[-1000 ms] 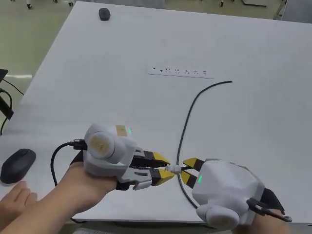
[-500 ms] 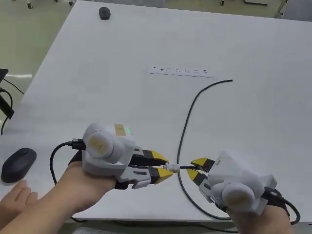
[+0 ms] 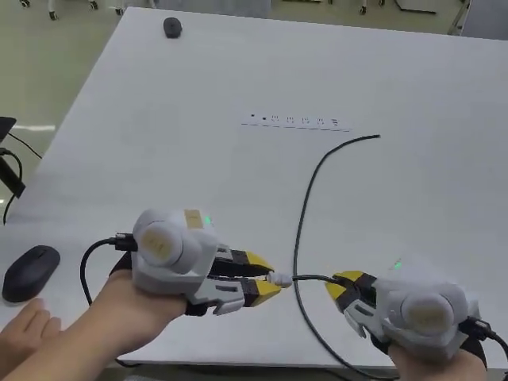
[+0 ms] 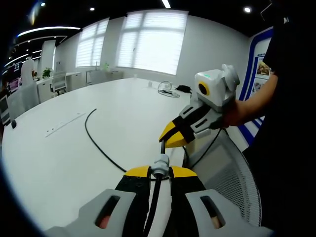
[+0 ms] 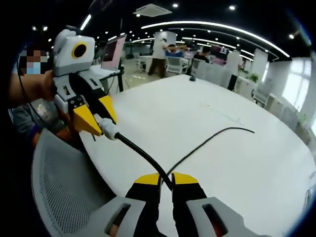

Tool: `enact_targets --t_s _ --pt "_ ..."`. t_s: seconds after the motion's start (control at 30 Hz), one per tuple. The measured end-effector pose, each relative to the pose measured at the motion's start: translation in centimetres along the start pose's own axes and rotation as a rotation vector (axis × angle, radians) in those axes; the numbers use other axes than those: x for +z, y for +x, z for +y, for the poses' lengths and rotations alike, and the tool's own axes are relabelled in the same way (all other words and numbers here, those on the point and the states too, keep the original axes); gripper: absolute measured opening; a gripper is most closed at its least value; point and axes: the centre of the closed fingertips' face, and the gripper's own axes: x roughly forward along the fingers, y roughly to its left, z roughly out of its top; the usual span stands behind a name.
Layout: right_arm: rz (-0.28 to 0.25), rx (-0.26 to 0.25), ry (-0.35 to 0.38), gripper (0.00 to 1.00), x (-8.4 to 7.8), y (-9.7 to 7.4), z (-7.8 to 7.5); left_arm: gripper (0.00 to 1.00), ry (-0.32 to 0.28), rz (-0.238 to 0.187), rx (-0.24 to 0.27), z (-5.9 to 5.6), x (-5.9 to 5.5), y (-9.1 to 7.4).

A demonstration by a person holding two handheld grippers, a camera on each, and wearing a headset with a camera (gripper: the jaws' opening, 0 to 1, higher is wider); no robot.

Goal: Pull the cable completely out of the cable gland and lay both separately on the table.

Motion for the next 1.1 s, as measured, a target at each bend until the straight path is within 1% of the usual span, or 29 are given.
enact_targets --t_s 0.03,0.07,0.1,0.2,0.3,0.33,0.43,0.5,0.57,0.6,0.67,0.73,0.8,0.87,0.9,0.97,1.03,1.07,1.1 --pt "-0.006 0.003 0.038 0.03 -0.2 0.0 -0.2 0.15 -0.003 0.0 0.001 0.0 0.0 0.0" --pt "-0.006 0.002 0.044 0.03 -0.3 0.0 -0.4 0.15 -0.003 0.0 0.002 0.0 0.0 0.0" --pt "0.004 -0.002 0.071 0.03 -0.9 0.1 -0.8 0.15 -0.003 0.0 0.002 0.0 0.0 -0.1" --pt "0.004 -0.003 0.129 0.03 -1.4 0.4 -1.2 0.15 -0.001 0.005 0.002 -0.2 -0.1 0.1" --pt "-0.003 -0.002 0.223 0.03 -1.8 0.8 -1.5 0.15 0.0 0.007 0.002 -0.2 0.0 0.2" --pt "0.003 0.001 0.235 0.03 -2.0 0.9 -1.5 0.15 0.0 0.007 0.002 -0.2 0.0 0.2" --pt "0.015 -0.015 0.283 0.03 -2.4 1.3 -1.9 0.15 0.004 0.014 0.004 -0.1 -0.1 0.3" --pt "0.023 -0.011 0.314 0.03 -2.6 1.4 -2.0 0.15 0.002 0.013 0.005 0.0 -0.1 0.3" --pt "0.024 -0.009 0.314 0.03 -2.5 1.6 -1.9 0.15 0.002 0.016 0.006 0.1 -0.2 0.3" --pt "0.026 -0.01 0.279 0.03 -2.5 1.6 -1.9 0.15 0.002 0.019 0.007 0.1 -0.2 0.3" --pt "0.03 -0.012 0.234 0.04 -2.4 1.6 -1.7 0.15 -0.002 0.019 0.009 0.2 -0.3 0.3" --pt "0.023 -0.007 0.227 0.04 -2.3 1.5 -1.6 0.15 -0.005 0.018 0.01 0.3 -0.4 0.2" --pt "0.023 -0.007 0.131 0.05 -2.1 1.3 -1.6 0.15 -0.007 0.019 0.012 0.5 -0.5 0.0" --pt "0.019 -0.016 0.066 0.05 -1.8 1.1 -1.7 0.15 -0.006 0.022 0.016 0.7 -0.6 -0.1" --pt "0.034 -0.025 0.009 0.05 -1.6 0.9 -1.7 0.15 -0.008 0.021 0.016 0.7 -0.6 -0.2" --pt "0.026 -0.04 -0.086 0.07 -0.9 0.7 -1.8 0.15 -0.008 0.018 0.016 0.7 -0.6 -0.3" --pt "0.032 -0.036 -0.133 0.1 -0.5 0.7 -1.5 0.15 -0.009 0.017 0.015 0.7 -0.6 -0.3" --pt "0.028 -0.034 -0.158 0.12 -0.2 0.6 -1.4 0.15 -0.009 0.014 0.016 0.7 -0.5 -0.2" --pt "0.016 -0.031 -0.2 0.13 0.4 0.6 -1.0 0.15 -0.011 0.014 0.014 0.7 -0.6 -0.2"
